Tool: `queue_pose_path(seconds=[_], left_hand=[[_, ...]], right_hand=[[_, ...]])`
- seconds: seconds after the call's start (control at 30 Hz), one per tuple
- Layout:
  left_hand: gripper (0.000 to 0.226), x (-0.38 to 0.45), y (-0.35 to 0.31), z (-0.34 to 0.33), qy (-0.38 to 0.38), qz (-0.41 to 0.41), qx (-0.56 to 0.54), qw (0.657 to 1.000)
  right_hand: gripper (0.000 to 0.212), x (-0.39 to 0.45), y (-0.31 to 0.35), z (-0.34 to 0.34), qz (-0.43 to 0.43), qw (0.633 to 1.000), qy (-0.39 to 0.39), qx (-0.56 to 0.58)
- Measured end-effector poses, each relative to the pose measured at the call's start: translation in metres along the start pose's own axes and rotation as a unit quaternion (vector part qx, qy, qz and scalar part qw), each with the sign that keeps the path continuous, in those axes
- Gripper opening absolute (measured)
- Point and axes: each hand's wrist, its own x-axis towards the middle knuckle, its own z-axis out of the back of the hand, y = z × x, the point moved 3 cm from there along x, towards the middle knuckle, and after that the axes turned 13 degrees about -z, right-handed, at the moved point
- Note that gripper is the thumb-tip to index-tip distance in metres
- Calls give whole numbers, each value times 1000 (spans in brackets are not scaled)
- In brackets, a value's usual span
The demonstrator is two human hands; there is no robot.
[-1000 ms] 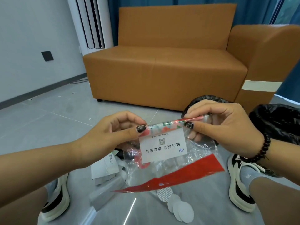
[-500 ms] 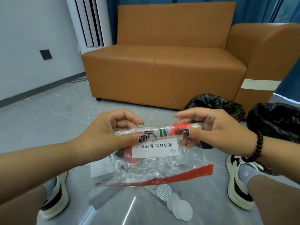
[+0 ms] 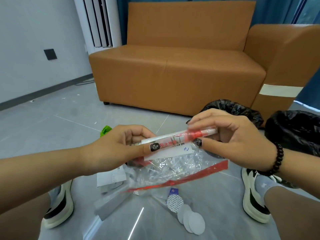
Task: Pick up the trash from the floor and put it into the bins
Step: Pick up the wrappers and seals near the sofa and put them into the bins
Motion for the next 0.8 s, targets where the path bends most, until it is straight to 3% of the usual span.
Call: queue_pose_path(seconds=[0.07,0.13,0.4,0.53,0.7,0.8], left_hand=[[30,0,-3,1,-15,-17,5,1000],[32,0,-4,2,-19,-28,13,999],[35,-1,-1,-6,69,25,-34,997],[29,0,2,-3,57,14,-26,998],[32,3,4,0,19,-17,12,1000],[35,4,3,-2,35,-3,8,999]], right_hand=[[39,-1,0,-1,-58,996,26,57],[37,-1,0,-3,-81,996,17,45],[27,2,-6,-5,-26,997,-9,67],[29,4,-10,-5,0,1000,-10,26],[35,5,-12,-3,-94,989,12,111],[26,5,-15,-2,-92,991,-6,96]])
